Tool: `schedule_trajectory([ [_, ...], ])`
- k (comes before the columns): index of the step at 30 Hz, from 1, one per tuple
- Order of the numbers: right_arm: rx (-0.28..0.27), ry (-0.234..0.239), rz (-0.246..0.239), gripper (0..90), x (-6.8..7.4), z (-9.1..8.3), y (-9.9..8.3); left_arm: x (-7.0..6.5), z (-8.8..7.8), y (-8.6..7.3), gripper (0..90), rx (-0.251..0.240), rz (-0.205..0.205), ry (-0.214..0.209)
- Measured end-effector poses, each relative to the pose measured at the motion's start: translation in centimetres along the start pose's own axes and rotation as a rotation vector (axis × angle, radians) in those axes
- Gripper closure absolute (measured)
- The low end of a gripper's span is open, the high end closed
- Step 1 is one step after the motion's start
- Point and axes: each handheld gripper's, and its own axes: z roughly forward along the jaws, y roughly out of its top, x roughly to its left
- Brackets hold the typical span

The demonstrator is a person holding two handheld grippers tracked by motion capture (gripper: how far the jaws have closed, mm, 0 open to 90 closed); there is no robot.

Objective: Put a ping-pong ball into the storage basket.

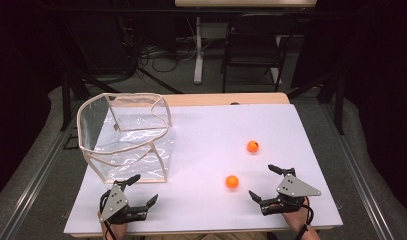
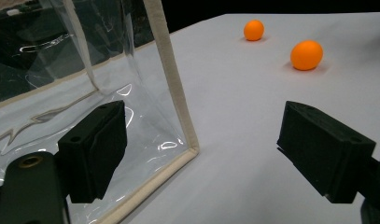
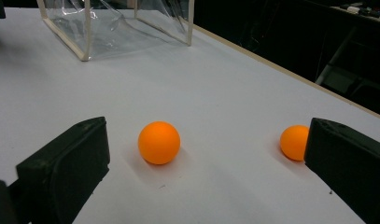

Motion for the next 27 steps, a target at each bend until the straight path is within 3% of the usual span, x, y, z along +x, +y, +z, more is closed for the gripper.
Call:
schedule_trajectory([
  [14, 0.024, 0.015, 0.006, 0.0, 0.0, 0.6, 0.4, -0.2, 0.1, 0.1, 15.7, -0.003, 0.001, -0.013],
  [19, 0.050, 0.025, 0.004, 0.0, 0.2, 1.2, 1.0, -0.3, 0.2, 0.1, 15.7, 0.002, 0.001, -0.014],
  [23, 0.062, 0.028, -0.007, 0.0, 0.3, 1.5, 1.4, -0.4, 0.3, 0.3, 15.6, 0.008, 0.025, 0.002],
  [27, 0.086, 0.041, 0.004, 0.0, 0.3, 2.1, 1.7, -0.3, 0.3, 0.2, 15.7, 0.005, 0.018, -0.004],
])
